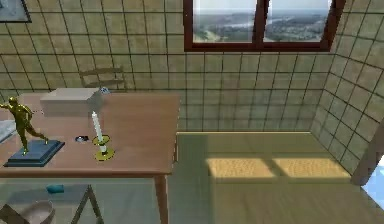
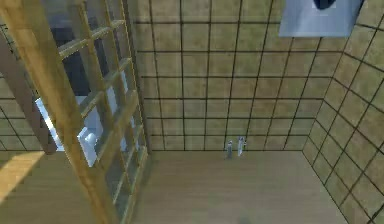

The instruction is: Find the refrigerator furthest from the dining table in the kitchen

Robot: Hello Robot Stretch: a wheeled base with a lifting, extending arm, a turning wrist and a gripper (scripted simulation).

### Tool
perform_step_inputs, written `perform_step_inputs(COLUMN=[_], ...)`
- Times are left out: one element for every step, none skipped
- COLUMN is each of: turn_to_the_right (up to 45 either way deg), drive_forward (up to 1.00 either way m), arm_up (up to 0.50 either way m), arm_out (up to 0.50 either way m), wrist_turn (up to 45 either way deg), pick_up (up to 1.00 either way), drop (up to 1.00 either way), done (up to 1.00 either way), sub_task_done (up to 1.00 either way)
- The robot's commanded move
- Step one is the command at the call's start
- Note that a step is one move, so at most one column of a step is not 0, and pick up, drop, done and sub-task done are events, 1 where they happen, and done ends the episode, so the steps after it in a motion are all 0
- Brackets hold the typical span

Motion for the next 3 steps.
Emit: perform_step_inputs(turn_to_the_right=[-45.0,-45.0,-33.0], drive_forward=[0.00,0.00,0.00], arm_up=[0.00,0.00,0.00], arm_out=[0.00,0.00,0.00], wrist_turn=[0.0,0.0,0.0], pick_up=[0.00,0.00,0.00], drop=[0.00,0.00,0.00], done=[0.00,0.00,0.00], sub_task_done=[0.00,0.00,0.00])
